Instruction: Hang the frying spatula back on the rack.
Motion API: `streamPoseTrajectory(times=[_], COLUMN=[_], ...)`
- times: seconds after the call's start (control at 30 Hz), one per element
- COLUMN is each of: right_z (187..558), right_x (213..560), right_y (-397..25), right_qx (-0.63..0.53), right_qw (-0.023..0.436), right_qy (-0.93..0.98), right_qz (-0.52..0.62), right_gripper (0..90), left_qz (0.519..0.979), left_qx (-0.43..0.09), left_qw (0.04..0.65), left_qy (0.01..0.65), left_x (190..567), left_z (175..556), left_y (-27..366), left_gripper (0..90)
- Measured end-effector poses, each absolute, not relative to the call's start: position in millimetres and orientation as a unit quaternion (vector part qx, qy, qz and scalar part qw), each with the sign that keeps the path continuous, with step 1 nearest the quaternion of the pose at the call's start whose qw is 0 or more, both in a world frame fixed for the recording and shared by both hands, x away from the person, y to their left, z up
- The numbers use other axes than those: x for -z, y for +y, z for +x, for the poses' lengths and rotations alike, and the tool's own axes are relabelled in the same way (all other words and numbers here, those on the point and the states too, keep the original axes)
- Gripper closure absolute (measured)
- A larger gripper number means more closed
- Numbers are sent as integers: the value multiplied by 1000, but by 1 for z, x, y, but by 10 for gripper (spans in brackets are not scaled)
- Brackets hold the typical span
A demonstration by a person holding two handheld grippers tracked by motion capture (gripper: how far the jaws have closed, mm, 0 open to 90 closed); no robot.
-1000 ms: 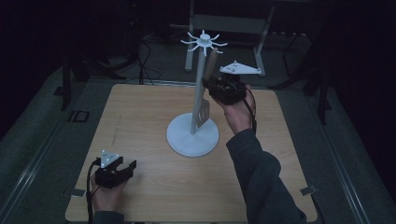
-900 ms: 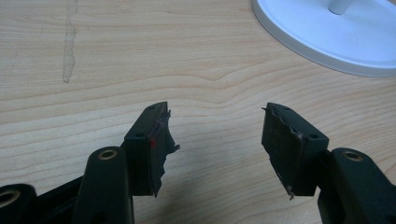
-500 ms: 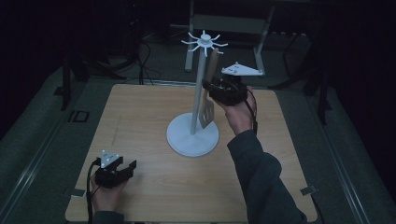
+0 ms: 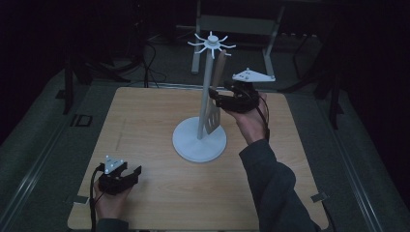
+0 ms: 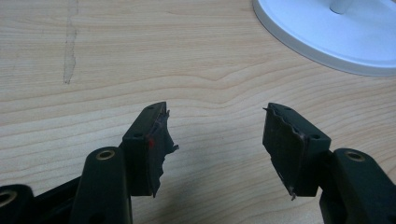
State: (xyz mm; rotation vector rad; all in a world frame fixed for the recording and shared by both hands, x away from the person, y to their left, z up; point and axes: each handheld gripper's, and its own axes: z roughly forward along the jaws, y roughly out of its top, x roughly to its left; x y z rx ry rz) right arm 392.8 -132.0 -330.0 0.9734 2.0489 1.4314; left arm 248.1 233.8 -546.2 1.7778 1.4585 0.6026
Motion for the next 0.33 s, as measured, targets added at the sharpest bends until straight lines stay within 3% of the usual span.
streamPoseTrajectory(times=[0.33], right_z=[376], right_x=[348], right_y=[-149], right_qx=[-505], right_qw=[223], right_qy=[757], right_qz=[348], right_gripper=[288], left_qz=[698], left_qx=[-239], left_qw=[357], left_qy=[573], left_x=[552], left_z=[252], left_y=[233], left_gripper=[394])
